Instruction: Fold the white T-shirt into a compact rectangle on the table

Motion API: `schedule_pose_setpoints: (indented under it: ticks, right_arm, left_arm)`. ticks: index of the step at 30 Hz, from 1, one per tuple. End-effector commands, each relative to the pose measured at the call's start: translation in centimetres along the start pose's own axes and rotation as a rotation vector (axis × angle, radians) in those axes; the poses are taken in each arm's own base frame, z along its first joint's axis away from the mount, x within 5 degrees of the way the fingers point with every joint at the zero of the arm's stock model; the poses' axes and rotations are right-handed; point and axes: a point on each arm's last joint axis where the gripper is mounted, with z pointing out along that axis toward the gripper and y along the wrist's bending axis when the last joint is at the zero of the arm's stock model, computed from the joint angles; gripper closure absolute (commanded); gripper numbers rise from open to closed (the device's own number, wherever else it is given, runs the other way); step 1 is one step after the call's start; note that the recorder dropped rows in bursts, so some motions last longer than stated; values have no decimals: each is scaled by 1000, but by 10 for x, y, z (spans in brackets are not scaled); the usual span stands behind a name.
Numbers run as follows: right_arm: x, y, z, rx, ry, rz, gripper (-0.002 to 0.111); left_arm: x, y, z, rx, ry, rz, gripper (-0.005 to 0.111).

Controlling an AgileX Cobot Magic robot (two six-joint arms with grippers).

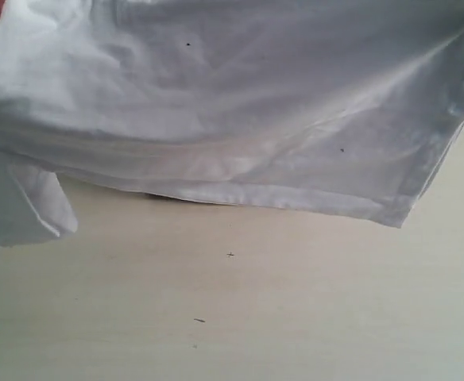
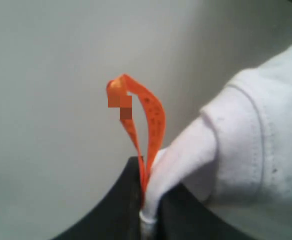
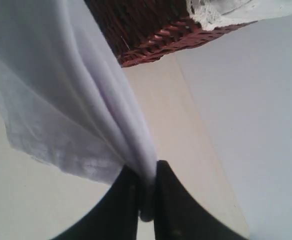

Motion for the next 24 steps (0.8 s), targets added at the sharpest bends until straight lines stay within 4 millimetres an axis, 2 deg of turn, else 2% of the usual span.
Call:
schedule_pose_setpoints:
  ticks: [1,4,10,14,17,20,22,24]
  right_arm:
    - [-2,3,-17,10,-58,149,108]
    - [1,12,-30,-35,-75,192,108]
    - [8,36,-82,-8,-181,202,108]
    - [11,46,-101,-15,-259,272,108]
    - [13,51,-109,-19,-292,295,108]
    - [17,52,-100,-29,-247,385,108]
    - [21,52,-76,-48,-147,454,108]
    - [25,56,-42,-95,-23,499,108]
  left_arm:
    - [0,-5,-14,63,19,-10,107]
    - [-2,-12,-25,122,14,-32,107]
    - [-10,-22,-91,92,-68,-34,107]
    - [-9,-32,-109,144,-69,-31,107]
    - [-6,-40,-113,226,-37,-26,107]
    - [-3,-47,-107,338,2,-41,107]
    - [-4,-50,-97,388,-1,-94,107]
    - [-2,-52,-82,437,15,-138,107]
